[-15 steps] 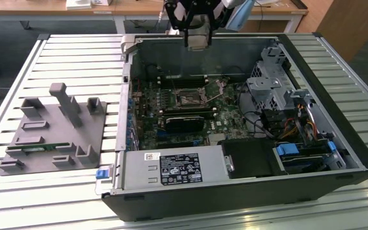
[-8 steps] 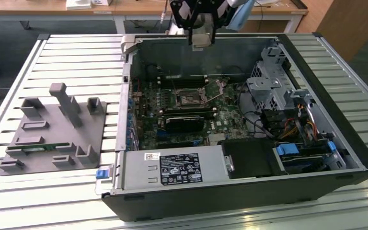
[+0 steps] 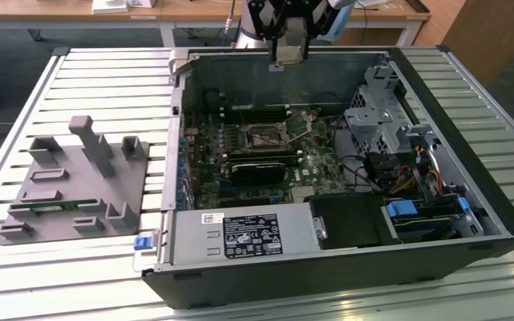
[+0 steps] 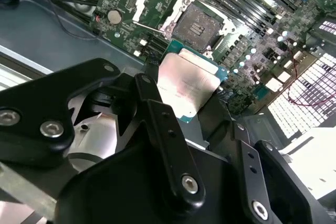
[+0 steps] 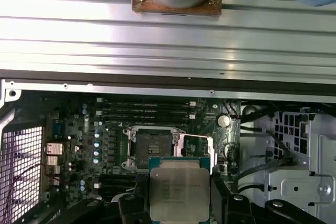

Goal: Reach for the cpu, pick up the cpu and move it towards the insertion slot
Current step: 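Pick up the cpu and move it towards the insertion slot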

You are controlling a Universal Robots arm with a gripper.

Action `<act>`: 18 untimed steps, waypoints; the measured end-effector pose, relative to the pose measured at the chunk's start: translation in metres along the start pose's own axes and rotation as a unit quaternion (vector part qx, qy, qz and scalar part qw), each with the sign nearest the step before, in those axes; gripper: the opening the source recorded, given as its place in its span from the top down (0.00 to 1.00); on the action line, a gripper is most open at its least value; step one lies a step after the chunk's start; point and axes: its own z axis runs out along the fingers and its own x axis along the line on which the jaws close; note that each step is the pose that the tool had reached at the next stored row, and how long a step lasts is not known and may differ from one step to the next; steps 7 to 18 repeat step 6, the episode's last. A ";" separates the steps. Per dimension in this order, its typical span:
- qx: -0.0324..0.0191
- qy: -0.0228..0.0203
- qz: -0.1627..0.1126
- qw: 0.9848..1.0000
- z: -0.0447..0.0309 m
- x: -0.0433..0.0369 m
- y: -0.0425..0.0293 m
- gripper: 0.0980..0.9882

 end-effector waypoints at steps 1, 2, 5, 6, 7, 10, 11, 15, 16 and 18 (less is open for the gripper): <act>0.000 0.000 0.000 1.000 0.0000 -0.0004 0.0001 0.50; 0.000 0.000 0.000 1.000 0.0001 -0.0004 0.0001 0.50; 0.000 0.000 0.000 1.000 0.0001 -0.0006 0.0001 0.50; 0.000 0.000 0.000 1.000 0.0001 -0.0006 0.0001 0.50; 0.000 0.000 0.000 1.000 0.0001 -0.0006 0.0001 0.50; 0.000 0.000 0.000 1.000 0.0001 -0.0006 0.0001 0.50; 0.000 0.000 0.000 1.000 0.0001 -0.0006 0.0001 0.50; 0.000 0.000 0.000 1.000 0.0001 -0.0006 0.0001 0.50; 0.000 0.000 0.000 1.000 0.0001 -0.0006 0.0001 0.50; 0.000 0.000 0.000 1.000 0.0001 -0.0006 0.0001 0.50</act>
